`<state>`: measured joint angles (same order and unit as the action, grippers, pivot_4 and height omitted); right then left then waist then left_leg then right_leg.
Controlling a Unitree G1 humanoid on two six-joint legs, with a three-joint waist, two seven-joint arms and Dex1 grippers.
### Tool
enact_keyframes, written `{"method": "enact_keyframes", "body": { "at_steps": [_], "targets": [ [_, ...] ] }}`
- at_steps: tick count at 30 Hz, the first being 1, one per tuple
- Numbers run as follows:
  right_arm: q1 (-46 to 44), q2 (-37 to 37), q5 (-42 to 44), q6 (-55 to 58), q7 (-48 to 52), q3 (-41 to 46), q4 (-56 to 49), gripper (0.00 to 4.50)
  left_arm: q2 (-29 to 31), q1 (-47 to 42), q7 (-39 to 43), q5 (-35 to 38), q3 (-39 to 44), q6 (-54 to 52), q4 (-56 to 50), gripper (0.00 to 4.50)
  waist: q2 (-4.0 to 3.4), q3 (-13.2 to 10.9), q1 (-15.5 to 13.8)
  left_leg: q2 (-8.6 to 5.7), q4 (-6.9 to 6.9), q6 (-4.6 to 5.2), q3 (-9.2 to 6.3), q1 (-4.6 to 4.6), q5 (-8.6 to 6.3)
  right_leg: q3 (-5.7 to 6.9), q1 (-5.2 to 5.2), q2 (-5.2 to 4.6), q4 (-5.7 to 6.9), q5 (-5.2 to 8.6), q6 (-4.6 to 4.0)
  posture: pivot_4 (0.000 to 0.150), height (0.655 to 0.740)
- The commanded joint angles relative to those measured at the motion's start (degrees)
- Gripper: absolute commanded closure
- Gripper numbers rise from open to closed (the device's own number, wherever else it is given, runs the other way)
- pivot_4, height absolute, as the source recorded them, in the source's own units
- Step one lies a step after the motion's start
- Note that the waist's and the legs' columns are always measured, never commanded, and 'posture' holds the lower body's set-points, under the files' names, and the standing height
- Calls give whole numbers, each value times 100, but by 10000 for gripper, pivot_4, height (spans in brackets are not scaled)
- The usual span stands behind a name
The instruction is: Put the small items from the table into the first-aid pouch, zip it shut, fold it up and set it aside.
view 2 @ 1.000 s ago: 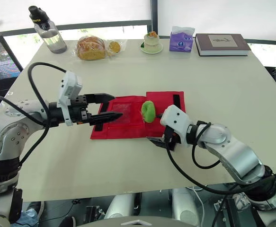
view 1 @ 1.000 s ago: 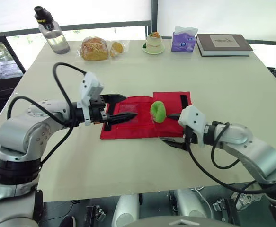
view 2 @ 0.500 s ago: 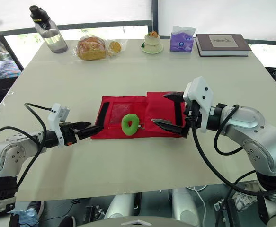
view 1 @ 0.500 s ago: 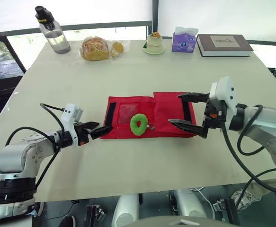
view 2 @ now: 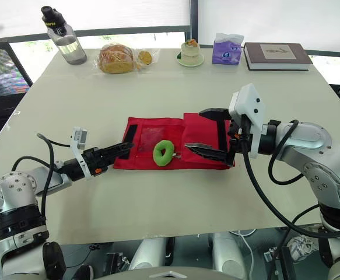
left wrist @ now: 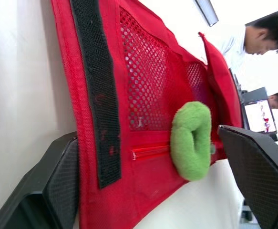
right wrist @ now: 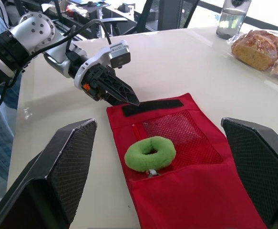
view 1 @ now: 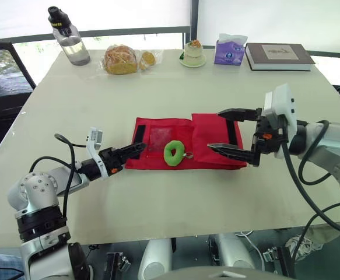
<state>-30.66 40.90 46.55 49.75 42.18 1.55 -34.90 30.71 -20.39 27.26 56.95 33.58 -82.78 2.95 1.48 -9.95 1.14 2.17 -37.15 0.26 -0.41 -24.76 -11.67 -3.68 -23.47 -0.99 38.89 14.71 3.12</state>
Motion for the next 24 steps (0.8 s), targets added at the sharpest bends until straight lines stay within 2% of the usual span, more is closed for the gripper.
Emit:
{"method": "enact_keyframes", "body": {
  "at_steps": [1,2,3,6,7,12,14,16,18,22,23,24],
  "targets": [
    [-162,57,39,-67,2,78,-99,0,33,-114,-55,261,220,-143,-64,17502,0,0,0,0,1,0,-1,0,0,0,0,0,0,0,0,1500,7400],
    [-183,55,39,-60,1,72,-82,0,48,-126,-18,307,238,-141,-66,21227,0,0,-1,1,1,0,-2,0,0,1,0,0,1,0,-1,1500,7400],
    [-195,54,40,-55,1,69,-73,0,60,-130,7,343,248,-139,-68,27482,0,0,-2,1,1,0,-2,0,0,1,0,0,1,0,-1,1500,7400],
    [-251,48,50,-14,11,27,-31,0,428,117,544,380,25,-2,-251,42172,0,0,-1,1,1,0,-1,0,0,1,0,0,0,0,-1,1500,7400],
    [-290,55,46,1,31,-8,-8,0,606,216,793,353,-47,83,-241,44332,1,0,11,1,1,0,1,1,0,0,-1,0,0,0,-2,1500,7400],
    [-624,-74,-9,15,40,-188,284,0,1484,424,1905,-35,-496,735,147,44332,0,-2,75,3,11,-1,3,1,0,-1,-9,-3,1,9,-19,1500,7400],
    [-719,-127,-245,-151,150,-367,568,0,1893,390,2583,-329,-856,1229,329,44332,0,-2,86,4,14,-1,4,2,0,0,-10,-3,-2,11,-24,1500,7400],
    [-787,-172,-490,-328,280,-558,842,10942,2180,219,3142,-488,-1144,1542,537,45000,-2,-4,88,3,18,-1,7,2,0,-1,-11,-3,-6,12,-26,1500,7400],
    [-819,-240,-915,-666,442,-879,1213,18315,2387,-108,3681,-613,-1425,1821,730,45000,1,-5,76,2,20,0,12,1,0,-2,-12,-10,-6,13,-26,1500,7400],
    [-768,-432,-1682,-1250,646,-1437,1891,40160,2562,-809,4338,-726,-1977,1964,768,45000,2,-7,83,0,17,-1,18,-3,0,-6,-13,-8,-10,13,-26,1500,7400],
    [-755,-488,-1840,-1332,664,-1568,2042,44023,2620,-956,4544,-752,-2151,1977,728,45000,2,-7,87,-1,18,-1,20,-4,0,-7,-13,-8,-11,12,-23,1500,7400],
    [-730,-537,-1980,-1411,684,-1682,2164,44617,2667,-1074,4735,-780,-2289,2000,690,45000,4,-7,95,-2,18,-1,21,-4,0,-8,-13,-7,-11,11,-21,1500,7400]
  ]
}}
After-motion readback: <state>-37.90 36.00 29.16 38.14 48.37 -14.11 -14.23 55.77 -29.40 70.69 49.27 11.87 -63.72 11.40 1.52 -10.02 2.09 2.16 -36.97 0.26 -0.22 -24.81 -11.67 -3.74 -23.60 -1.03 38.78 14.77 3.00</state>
